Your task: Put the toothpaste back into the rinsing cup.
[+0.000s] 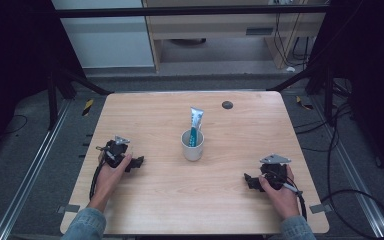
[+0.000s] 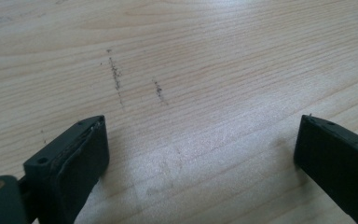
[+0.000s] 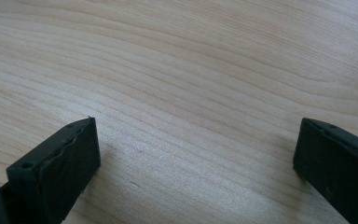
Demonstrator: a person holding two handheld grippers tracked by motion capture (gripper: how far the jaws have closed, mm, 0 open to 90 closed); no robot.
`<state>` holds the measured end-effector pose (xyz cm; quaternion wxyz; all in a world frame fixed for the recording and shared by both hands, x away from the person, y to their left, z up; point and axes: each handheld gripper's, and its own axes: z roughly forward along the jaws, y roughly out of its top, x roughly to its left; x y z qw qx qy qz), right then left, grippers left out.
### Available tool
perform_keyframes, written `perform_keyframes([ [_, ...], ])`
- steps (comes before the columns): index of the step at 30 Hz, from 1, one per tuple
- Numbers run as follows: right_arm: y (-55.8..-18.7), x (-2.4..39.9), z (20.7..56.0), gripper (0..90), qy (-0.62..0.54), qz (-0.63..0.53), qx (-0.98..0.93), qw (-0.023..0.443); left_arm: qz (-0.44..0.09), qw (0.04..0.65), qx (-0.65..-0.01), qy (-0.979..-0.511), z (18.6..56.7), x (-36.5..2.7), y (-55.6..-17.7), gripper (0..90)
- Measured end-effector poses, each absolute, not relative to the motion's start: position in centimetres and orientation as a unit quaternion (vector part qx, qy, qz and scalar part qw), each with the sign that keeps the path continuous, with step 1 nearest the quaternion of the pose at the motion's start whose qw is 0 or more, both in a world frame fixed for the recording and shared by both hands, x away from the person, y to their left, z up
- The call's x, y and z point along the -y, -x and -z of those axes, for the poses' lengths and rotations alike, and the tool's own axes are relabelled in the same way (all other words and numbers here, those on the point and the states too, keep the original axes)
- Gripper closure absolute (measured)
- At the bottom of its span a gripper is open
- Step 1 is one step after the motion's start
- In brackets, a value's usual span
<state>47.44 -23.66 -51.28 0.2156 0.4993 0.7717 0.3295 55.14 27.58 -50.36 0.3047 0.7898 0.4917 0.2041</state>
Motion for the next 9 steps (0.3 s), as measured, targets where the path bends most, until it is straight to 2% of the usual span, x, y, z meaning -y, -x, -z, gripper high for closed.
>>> perform_keyframes([
  [2, -47.42, 23.65, 51.25, 0.7, -0.501, -0.330, -0.771, 0.214, -0.214, 0.321, -0.489, -0.782, 50.73, -27.82, -55.10, 0.0],
  [9, -47.44, 23.66, 51.29, 0.7, -0.500, -0.329, -0.772, 0.216, -0.215, 0.321, -0.494, -0.779, 50.75, -27.83, -55.17, 0.0],
])
